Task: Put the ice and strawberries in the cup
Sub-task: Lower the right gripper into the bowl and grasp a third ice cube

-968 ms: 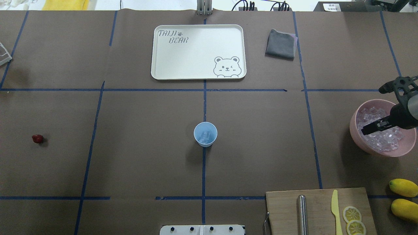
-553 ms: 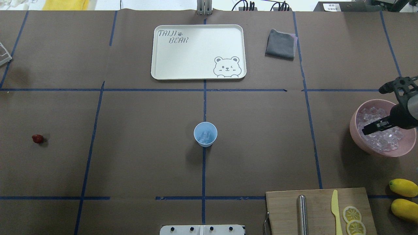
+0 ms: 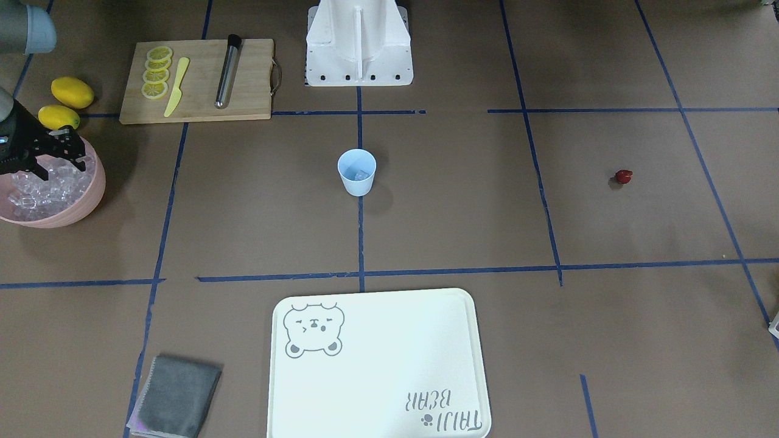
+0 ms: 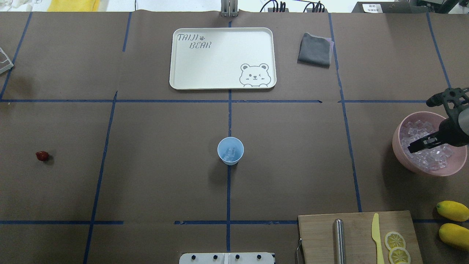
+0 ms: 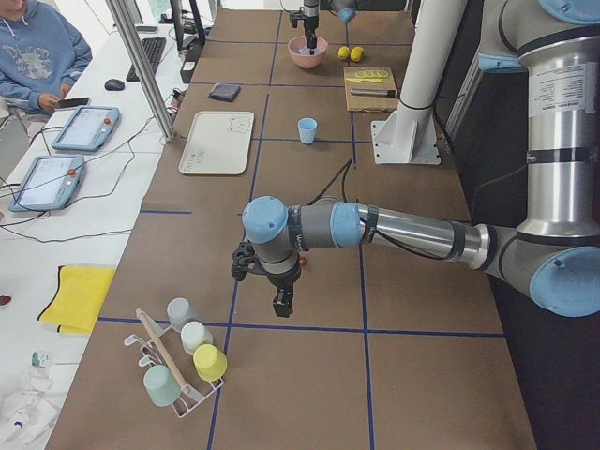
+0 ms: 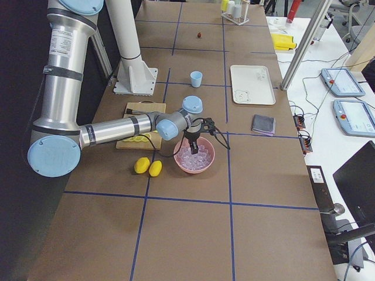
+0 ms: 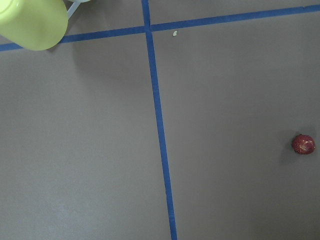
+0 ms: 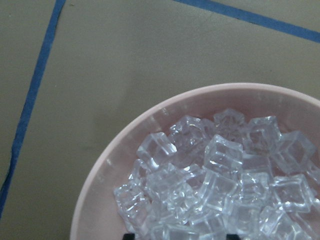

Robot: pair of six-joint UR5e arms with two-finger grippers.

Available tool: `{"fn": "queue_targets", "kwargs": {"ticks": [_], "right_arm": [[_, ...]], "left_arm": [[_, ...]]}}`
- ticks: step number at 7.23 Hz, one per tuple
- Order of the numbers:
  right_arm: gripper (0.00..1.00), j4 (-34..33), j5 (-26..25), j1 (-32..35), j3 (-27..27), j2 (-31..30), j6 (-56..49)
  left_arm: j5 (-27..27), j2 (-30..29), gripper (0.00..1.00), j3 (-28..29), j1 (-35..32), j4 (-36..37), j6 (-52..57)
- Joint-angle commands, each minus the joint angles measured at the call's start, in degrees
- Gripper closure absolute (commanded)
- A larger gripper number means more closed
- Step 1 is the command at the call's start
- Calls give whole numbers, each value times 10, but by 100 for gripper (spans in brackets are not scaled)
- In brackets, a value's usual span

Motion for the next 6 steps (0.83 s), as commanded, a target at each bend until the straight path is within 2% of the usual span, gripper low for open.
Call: {"fn": "queue_targets", "kwargs": {"ticks": [1, 3, 4, 6], "right_arm": [[66, 0, 0, -1, 0, 0, -1], [92, 0, 0, -1, 0, -2, -2], [97, 0, 0, 0, 1, -3, -3], [97, 0, 5, 8, 14, -5, -8]], "left_arm": [[0, -1, 0, 0, 0, -1, 0], [1, -3, 0, 0, 0, -2, 0], [1, -4, 0, 0, 0, -2, 0], [0, -4, 0, 0, 0, -2, 0]]}}
